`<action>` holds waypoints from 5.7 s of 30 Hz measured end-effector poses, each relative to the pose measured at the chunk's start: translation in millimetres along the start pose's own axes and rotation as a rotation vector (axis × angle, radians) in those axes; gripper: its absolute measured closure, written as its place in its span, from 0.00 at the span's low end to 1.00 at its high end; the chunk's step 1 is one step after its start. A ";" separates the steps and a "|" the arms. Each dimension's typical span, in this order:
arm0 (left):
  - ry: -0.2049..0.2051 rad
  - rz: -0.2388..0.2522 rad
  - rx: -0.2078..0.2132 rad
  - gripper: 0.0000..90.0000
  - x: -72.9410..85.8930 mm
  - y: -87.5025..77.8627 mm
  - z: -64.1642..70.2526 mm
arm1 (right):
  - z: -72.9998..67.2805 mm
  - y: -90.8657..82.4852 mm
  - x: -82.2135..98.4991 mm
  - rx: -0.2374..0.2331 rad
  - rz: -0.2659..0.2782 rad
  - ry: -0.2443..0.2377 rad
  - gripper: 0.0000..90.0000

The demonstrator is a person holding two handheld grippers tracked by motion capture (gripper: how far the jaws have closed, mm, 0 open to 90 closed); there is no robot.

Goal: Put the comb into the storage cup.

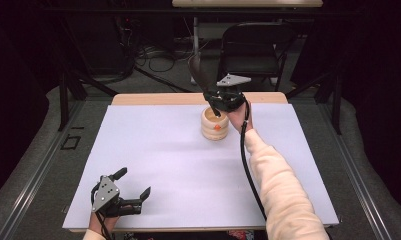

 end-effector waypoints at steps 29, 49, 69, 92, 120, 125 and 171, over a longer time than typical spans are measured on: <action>-0.005 0.000 0.000 0.01 0.2 -0.2 -0.1 | 5.5 13.9 20.8 -0.006 -0.018 -0.014 0.80; -0.003 -0.001 -0.003 0.01 0.6 -0.7 -0.4 | 4.8 21.1 38.8 -0.028 -0.041 -0.034 0.80; 0.001 -0.004 -0.006 0.01 1.3 -1.3 -0.5 | 6.9 22.9 47.9 -0.032 -0.062 -0.034 0.80; -0.005 -0.001 -0.010 0.01 1.3 -2.1 -0.3 | 9.0 24.2 54.3 -0.028 -0.094 -0.040 0.80; -0.001 -0.004 -0.009 0.01 1.4 -2.3 -0.1 | 10.3 29.7 63.3 -0.032 -0.138 -0.038 0.80; -0.003 -0.005 -0.007 0.01 1.6 -2.1 0.0 | 9.9 30.6 63.9 -0.032 -0.137 -0.042 0.80; 0.004 -0.011 0.004 0.01 2.2 -2.4 2.2 | 9.8 30.9 71.6 -0.019 -0.201 0.007 0.53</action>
Point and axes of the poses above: each handheld gripper's, and its own axes: y roughly forward along the jaws, x roughly out of its underside, z roughly to its right, the point moved 7 cm from there along y, roughly forward along the jaws
